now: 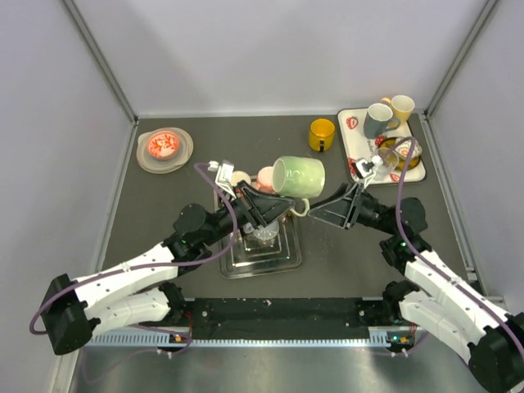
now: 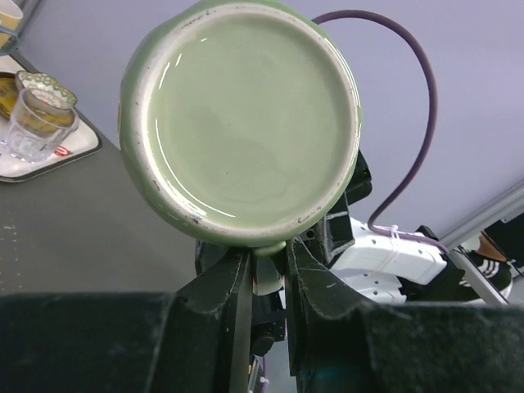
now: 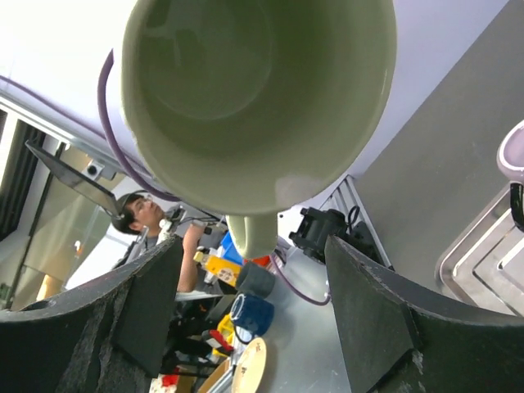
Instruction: Turn the mug right side up
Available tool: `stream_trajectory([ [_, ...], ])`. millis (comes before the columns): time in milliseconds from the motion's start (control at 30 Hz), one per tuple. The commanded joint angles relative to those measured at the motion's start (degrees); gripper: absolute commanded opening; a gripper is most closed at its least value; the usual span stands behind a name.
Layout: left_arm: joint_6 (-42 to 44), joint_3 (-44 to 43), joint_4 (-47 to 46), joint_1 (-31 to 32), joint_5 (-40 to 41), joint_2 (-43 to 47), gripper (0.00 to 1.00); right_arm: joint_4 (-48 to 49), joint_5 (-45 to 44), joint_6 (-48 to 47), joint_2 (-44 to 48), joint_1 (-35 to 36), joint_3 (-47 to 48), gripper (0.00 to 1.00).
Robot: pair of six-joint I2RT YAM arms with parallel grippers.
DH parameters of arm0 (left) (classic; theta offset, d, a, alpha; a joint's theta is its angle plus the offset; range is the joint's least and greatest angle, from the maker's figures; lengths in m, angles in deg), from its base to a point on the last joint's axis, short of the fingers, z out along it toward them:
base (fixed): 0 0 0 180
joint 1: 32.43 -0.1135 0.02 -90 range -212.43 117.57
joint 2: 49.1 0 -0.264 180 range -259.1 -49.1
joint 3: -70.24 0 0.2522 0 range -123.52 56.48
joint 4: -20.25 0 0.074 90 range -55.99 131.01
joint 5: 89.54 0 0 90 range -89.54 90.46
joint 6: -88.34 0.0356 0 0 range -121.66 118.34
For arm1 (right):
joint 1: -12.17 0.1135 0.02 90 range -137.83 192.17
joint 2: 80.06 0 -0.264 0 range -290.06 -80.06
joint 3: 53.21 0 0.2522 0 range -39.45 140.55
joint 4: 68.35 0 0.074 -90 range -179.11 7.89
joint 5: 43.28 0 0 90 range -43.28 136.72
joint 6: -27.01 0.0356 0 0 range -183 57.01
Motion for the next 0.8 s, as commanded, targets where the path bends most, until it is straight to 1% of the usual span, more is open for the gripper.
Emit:
stream_trajectory([
  [0, -2.3, -1.3, -13.9, -0.3, -2.7, -0.5, 0.0, 10.6, 2.1, 3.8, -2.3, 0.4, 1.4, 0.7],
  [267, -3.8, -0.9, -16.2, -0.3, -5.6, -2.4, 0.0, 16.6, 2.8, 6.7, -6.8, 0.8, 3.5, 0.66],
  [467, -4.7, -0.5, -17.3, -0.3, -7.0, -3.5, 0.0, 19.4, 1.9, 8.0, -9.4, 2.2, 4.6, 0.59],
  [500, -4.7, -0.3, -17.9, -0.3, -7.7, -3.9, 0.0, 20.1, 1.7, 8.3, -9.7, 2.2, 4.7, 0.53],
  [567, -4.8, 0.1, -20.2, -0.3, -8.1, -4.3, 0.0, 21.0, 1.2, 8.8, -10.4, 2.5, 4.9, 0.46],
  [600, -5.2, 0.6, -20.9, -0.3, -8.5, -4.8, 0.0, 21.3, 1.0, 9.2, -10.5, 2.5, 4.9, 0.39],
  [700, -5.6, 1.2, -21.0, -0.3, -8.8, -5.1, 0.0, 21.5, 0.4, 9.3, -10.9, 2.7, 5.1, 0.28],
  [767, -5.7, 1.2, -21.2, -0.3, -9.2, -5.2, 0.0, 21.2, -0.3, 9.4, -10.9, 2.7, 5.2, 0.27],
])
